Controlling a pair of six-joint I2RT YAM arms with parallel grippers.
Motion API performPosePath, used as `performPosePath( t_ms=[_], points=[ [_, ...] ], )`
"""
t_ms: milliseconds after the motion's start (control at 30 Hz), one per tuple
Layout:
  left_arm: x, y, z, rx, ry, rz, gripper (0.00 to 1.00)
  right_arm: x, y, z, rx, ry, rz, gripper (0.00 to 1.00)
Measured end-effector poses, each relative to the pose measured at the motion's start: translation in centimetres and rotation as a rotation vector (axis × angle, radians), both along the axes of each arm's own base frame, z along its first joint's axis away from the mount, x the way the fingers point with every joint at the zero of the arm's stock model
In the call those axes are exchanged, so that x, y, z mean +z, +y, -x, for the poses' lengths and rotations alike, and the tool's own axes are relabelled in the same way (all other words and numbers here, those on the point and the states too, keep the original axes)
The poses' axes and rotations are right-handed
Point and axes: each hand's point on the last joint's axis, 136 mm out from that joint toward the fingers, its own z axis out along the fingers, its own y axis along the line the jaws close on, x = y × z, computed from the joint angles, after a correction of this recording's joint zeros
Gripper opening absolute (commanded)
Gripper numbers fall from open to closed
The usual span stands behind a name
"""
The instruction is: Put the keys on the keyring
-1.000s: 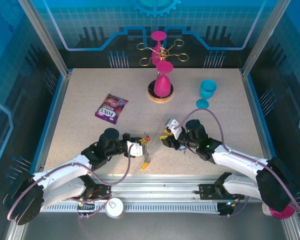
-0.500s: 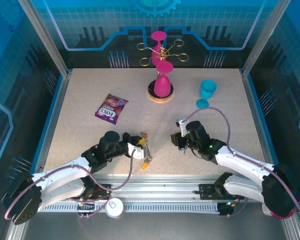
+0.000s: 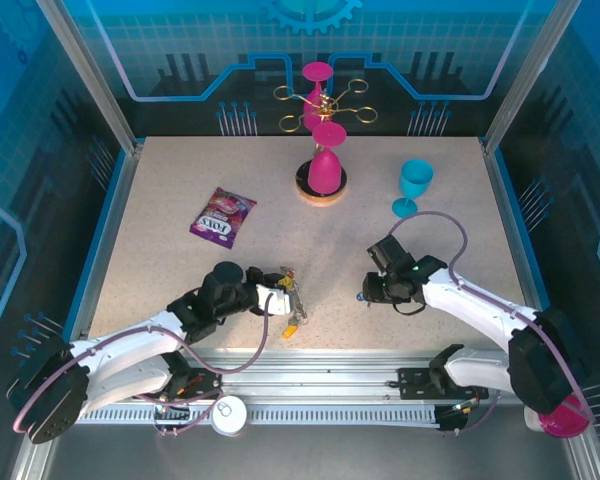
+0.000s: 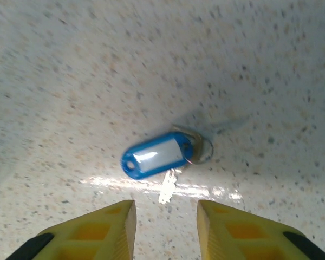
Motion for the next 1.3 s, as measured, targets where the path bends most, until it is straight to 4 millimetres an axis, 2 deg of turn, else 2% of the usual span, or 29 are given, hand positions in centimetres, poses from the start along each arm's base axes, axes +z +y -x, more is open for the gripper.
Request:
performPosePath(
  t_ms=[100,267,600,833,1100,1300],
  points=[
    [0.0,0.0,0.0,0.009,0.016,0.011,0.0,-1.0,0.1,0.5,-0.009,0.059,0.011,0.43],
    [0.0,0.0,0.0,0.014,0.026,0.019,0.0,-1.6,0.4,-0.2,-0.029,0.087,0.028,0.46],
    [0.0,-0.1,0.0,0.019,0.037,0.026,0.0,-2.4,-0.9,-1.6,-0.176,0.098,0.03,0.44],
    [0.0,-0.1,0.0,0.019,0.037,0.026,0.0,-2.6,-0.5,-2.7,-0.244,0.093,-0.028,0.37],
    [0.1,-0.1,0.0,0.018,0.036,0.027,0.0,-3.0,-1.2,-2.5,-0.292,0.11,-0.006,0.43],
    [0.1,-0.1,0.0,0.018,0.037,0.027,0.0,-3.0,-1.4,-2.4,-0.313,0.117,-0.002,0.39]
  ],
)
